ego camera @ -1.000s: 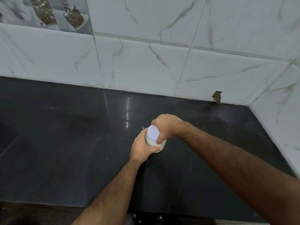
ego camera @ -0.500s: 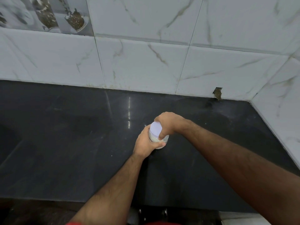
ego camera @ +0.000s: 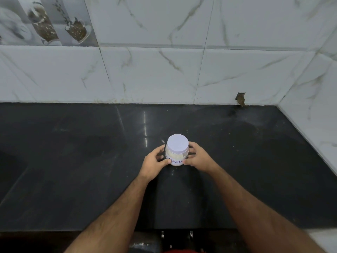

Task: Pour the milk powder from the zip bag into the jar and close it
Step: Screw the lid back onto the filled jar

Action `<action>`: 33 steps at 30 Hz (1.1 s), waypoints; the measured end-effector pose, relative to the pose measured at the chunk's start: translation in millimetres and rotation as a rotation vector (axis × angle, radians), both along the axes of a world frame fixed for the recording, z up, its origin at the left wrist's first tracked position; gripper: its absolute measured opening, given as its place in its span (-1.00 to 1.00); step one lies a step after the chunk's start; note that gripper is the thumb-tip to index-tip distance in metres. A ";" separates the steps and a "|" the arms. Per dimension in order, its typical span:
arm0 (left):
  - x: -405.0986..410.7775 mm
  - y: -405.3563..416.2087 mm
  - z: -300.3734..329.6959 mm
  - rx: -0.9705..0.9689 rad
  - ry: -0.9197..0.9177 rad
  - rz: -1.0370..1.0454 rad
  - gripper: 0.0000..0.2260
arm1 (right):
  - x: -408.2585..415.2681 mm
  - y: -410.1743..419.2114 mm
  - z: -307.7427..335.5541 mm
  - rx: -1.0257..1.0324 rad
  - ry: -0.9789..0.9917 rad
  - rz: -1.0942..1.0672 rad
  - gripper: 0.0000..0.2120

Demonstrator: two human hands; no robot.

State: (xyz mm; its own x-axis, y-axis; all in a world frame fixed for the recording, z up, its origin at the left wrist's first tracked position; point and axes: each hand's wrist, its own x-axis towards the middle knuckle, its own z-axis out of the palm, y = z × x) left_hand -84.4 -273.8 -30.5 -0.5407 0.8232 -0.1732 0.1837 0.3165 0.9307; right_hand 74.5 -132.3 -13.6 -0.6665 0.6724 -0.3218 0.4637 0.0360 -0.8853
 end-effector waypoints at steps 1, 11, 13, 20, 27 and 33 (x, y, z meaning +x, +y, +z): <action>1.5 2.4 0.7 0.024 -0.004 -0.012 -0.45 | -0.1 -3.7 -4.7 -0.004 0.036 -0.019 -0.25; 28.0 42.1 16.9 0.074 -0.047 -0.051 -0.52 | 25.9 15.6 -1.2 0.051 0.145 -0.107 -0.34; 39.0 58.3 22.9 0.083 -0.055 -0.047 -0.52 | 36.4 32.1 6.1 0.068 0.131 -0.104 -0.34; 77.7 125.0 36.2 0.067 -0.013 -0.046 -0.58 | 70.3 102.8 18.8 0.090 0.067 -0.093 -0.36; 99.4 166.2 29.0 0.003 -0.031 0.001 -0.55 | 79.3 150.2 9.3 0.085 0.011 -0.056 -0.36; 104.6 179.4 18.2 -0.024 -0.038 0.079 -0.51 | 75.5 166.5 -2.8 0.121 0.017 -0.025 -0.37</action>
State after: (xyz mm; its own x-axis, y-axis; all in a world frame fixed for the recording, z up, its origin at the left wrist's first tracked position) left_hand 20.2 -94.3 -12.4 -0.5963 0.7737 -0.2140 0.1225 0.3512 0.9283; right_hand 150.0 34.2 -16.3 -0.6537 0.7222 -0.2260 0.4509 0.1320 -0.8828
